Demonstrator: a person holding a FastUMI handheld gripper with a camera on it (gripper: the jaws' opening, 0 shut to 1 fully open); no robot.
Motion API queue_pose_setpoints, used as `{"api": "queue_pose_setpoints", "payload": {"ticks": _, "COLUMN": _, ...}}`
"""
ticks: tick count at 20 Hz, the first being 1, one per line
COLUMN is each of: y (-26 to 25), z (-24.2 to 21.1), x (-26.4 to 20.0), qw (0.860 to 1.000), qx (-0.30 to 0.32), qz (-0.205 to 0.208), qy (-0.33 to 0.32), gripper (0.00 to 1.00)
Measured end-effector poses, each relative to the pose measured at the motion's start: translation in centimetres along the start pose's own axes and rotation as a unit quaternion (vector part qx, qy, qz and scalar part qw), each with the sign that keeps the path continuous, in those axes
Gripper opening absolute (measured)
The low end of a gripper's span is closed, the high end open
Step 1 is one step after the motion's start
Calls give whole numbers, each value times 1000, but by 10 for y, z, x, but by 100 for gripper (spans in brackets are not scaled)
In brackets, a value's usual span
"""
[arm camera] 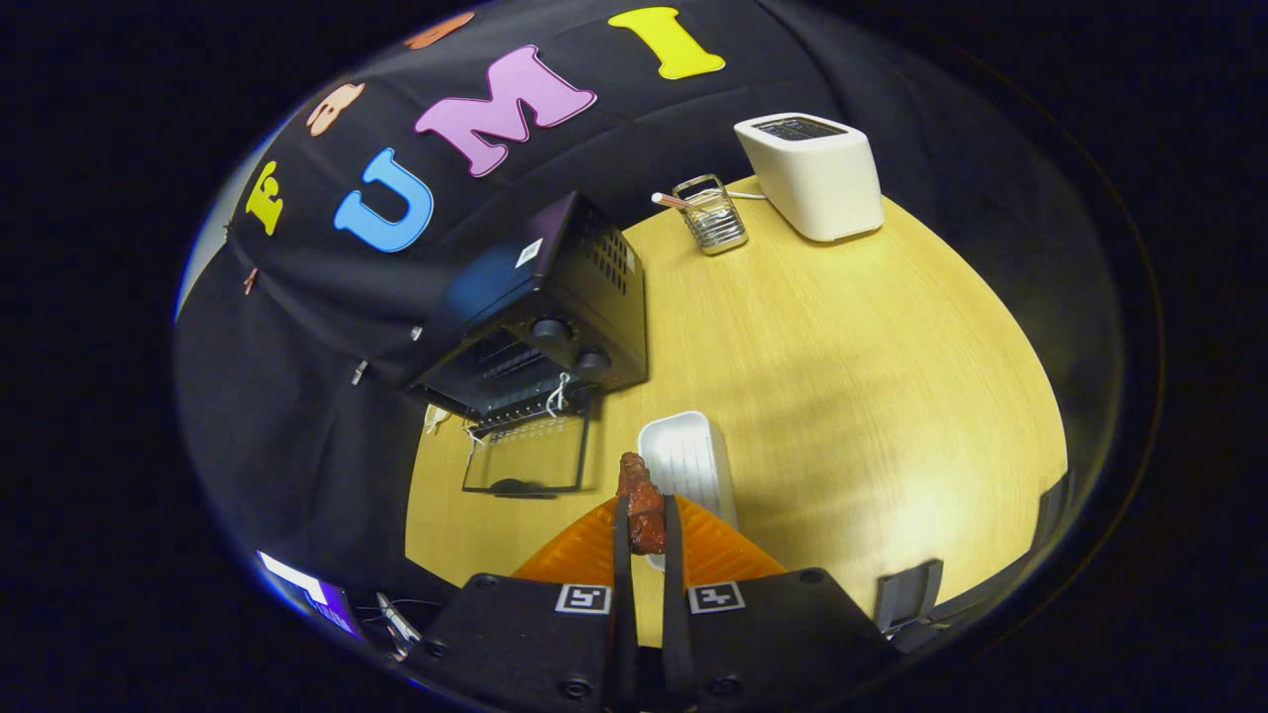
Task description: Open the toaster oven, put the food inside, and close the toaster oven door.
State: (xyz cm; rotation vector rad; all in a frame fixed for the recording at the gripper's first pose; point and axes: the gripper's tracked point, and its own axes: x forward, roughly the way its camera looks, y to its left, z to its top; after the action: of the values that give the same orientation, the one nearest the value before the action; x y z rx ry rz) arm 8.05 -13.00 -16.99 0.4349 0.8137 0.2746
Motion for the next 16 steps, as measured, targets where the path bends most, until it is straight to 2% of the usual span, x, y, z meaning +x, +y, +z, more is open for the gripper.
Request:
{"api": "queue_pose_setpoints", "payload": {"ticks": 9, "y": 109, "z": -42, "x": -1, "qw": 998, "qx": 30, "qz": 13, "qy": -51, "gripper": 13}}
{"api": "queue_pose_setpoints", "payload": {"ticks": 12, "y": 147, "z": -43, "x": 13, "qw": 996, "qx": 40, "qz": 32, "qy": -76, "gripper": 13}}
{"api": "queue_pose_setpoints", "payload": {"ticks": 16, "y": 193, "z": -35, "x": 51, "qw": 989, "qx": 54, "qz": 78, "qy": -110, "gripper": 14}}
